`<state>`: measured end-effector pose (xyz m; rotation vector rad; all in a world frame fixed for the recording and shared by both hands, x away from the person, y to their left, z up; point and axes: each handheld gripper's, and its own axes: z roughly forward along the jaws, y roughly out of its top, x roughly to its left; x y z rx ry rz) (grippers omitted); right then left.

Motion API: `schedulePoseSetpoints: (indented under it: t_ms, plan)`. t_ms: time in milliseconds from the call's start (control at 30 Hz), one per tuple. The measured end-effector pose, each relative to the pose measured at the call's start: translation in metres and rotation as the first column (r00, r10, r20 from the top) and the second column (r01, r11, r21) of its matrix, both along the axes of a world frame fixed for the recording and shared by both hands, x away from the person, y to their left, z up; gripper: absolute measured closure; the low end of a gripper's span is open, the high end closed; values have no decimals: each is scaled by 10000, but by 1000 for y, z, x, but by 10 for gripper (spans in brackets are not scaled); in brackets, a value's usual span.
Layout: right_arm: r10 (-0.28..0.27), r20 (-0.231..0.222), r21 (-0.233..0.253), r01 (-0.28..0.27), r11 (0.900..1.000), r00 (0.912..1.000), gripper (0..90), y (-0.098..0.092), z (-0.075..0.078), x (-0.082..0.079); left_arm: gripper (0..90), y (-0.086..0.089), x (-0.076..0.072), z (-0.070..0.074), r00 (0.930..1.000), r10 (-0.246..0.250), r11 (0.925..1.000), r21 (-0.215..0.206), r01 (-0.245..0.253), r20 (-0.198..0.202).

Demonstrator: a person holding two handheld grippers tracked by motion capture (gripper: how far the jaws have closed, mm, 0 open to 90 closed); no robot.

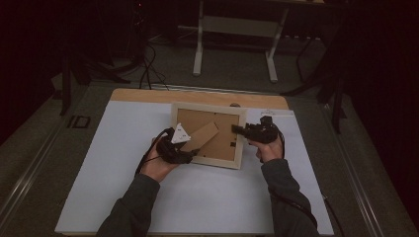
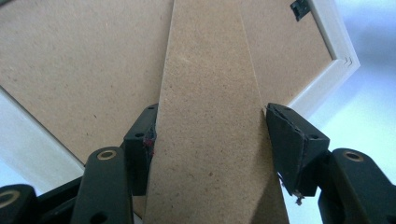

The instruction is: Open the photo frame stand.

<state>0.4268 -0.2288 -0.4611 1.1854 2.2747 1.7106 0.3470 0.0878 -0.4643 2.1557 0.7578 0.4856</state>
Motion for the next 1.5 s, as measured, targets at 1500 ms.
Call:
schedulePoseSetpoints:
  t_ms: [1500]
  plan:
    - [213,2416,-1551,169,9878,9701,617,-3,16,-21,526,-3,7,-1,9975,536,9985,128,-531,-453]
